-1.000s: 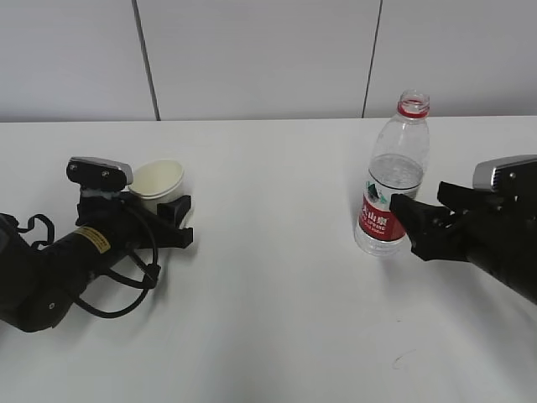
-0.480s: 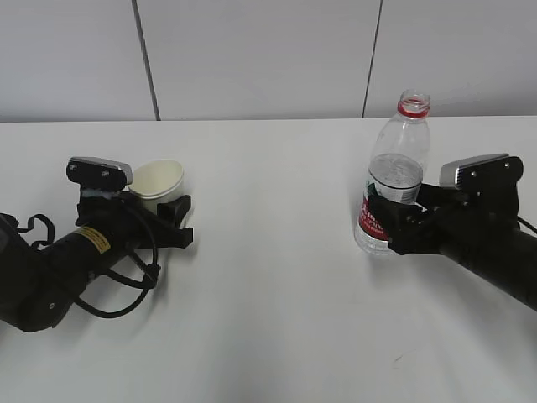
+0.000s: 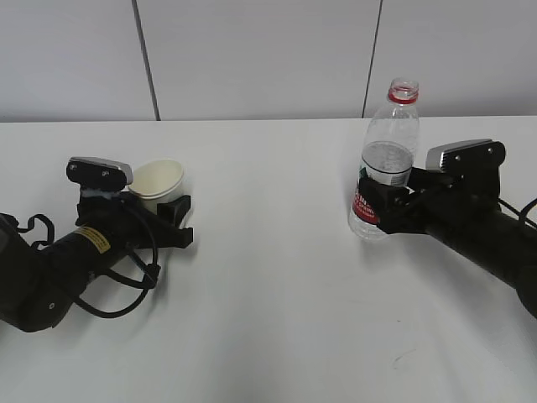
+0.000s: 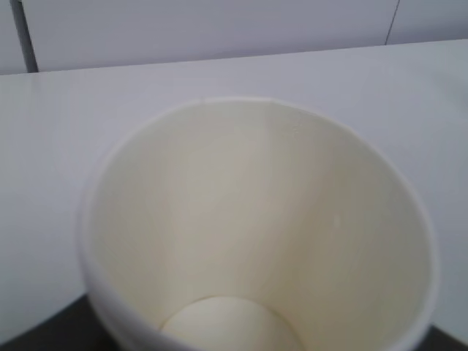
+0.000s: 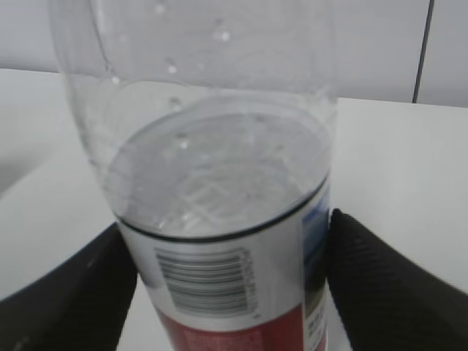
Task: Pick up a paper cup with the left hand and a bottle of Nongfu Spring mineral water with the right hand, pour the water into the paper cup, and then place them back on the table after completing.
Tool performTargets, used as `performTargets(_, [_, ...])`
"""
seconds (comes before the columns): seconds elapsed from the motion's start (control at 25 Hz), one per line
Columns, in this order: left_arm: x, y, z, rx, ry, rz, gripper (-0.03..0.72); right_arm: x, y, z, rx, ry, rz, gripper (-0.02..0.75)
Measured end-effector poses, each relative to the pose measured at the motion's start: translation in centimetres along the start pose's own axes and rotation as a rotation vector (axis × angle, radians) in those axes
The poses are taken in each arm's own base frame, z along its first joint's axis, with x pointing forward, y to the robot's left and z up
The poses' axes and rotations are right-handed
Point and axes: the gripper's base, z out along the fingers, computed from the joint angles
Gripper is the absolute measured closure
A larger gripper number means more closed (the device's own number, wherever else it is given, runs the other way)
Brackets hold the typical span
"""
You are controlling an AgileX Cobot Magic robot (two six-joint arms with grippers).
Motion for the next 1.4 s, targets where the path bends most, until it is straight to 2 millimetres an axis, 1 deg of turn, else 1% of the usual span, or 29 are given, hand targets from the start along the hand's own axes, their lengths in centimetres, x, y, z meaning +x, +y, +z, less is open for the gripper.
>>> performTargets(0.4, [0.0, 0.0, 0.0, 0.000, 0.000, 0.000, 0.293, 0.0, 0.1, 0.0, -0.003, 0.000, 0.042, 0.146])
performTargets(0.56, [0.0, 0.0, 0.0, 0.002, 0.000, 0.001, 0.293, -0.1, 0.1, 0.2, -0.004, -0.006, 0.043, 0.097])
performTargets(0.8, [0.0, 0.0, 0.0, 0.002, 0.000, 0.001, 0.293, -0.3, 0.0, 0.3, -0.002, -0.016, 0.025, 0.083])
performTargets(1.08, [0.0, 0.0, 0.0, 0.002, 0.000, 0.001, 0.293, -1.8, -0.3, 1.9, -0.012, -0.081, -0.006, 0.083])
performTargets(1.16, [0.0, 0.0, 0.0, 0.002, 0.000, 0.001, 0.293, -1.6, -0.4, 2.5, -0.015, -0.085, -0.009, 0.083])
performTargets(1.28, [0.0, 0.0, 0.0, 0.002, 0.000, 0.001, 0.293, -0.7, -0.5, 3.0, -0.022, -0.064, -0.007, 0.086])
performTargets(1.32, [0.0, 0.0, 0.0, 0.002, 0.000, 0.001, 0.293, -0.3, -0.5, 3.0, -0.028, -0.053, -0.007, 0.093])
performTargets(1.4, [0.0, 0.0, 0.0, 0.002, 0.000, 0.001, 0.293, 0.0, -0.5, 3.1, -0.030, -0.046, -0.006, 0.132])
